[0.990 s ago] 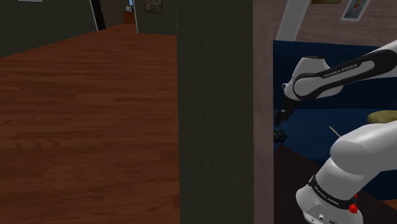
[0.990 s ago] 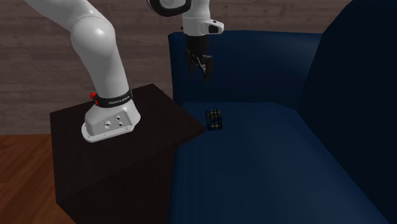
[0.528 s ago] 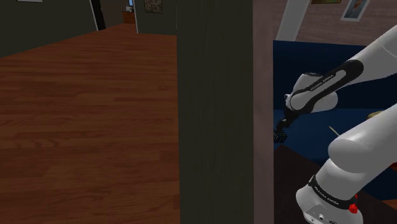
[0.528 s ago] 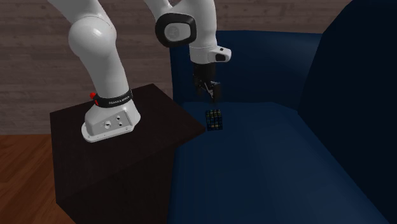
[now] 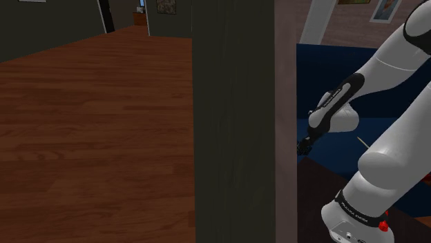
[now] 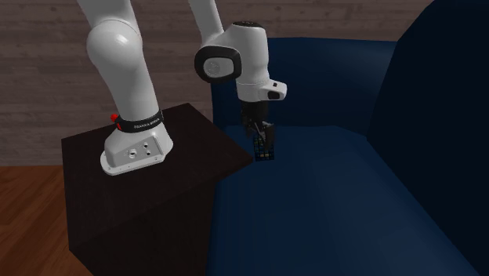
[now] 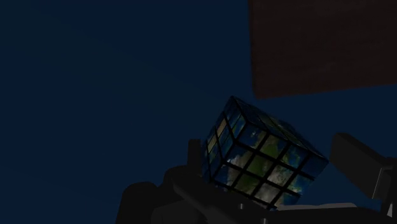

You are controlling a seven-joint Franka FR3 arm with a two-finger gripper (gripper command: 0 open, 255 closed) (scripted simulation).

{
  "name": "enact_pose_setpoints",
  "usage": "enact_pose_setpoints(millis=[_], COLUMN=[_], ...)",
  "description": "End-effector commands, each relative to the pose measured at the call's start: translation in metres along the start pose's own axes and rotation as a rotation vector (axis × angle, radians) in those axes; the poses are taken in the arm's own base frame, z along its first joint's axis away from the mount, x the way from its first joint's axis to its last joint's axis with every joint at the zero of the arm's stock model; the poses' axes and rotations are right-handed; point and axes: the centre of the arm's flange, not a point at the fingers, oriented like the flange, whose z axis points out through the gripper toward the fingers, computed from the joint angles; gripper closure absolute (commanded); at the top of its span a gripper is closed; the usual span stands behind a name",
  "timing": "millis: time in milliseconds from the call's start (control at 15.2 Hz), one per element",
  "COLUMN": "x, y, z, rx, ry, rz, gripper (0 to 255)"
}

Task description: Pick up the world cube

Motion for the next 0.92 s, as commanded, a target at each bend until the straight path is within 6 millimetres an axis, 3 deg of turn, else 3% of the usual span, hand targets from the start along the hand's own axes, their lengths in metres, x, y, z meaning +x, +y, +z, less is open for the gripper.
enact_pose_setpoints(millis=[0, 198, 264, 858], x=[-0.0014, -0.0021, -0.0021, -0.0021], y=[0.0003, -0.0003, -0.0005, -0.0003], z=[0.0109, 0.0191, 0.019, 0.0191], rx=[-0.002, -0.002, -0.002, -0.002], ry=[0.0, 0.0, 0.0, 0.0], rz=[0.002, 0.002, 0.002, 0.002], gripper=[0, 0, 255, 255])
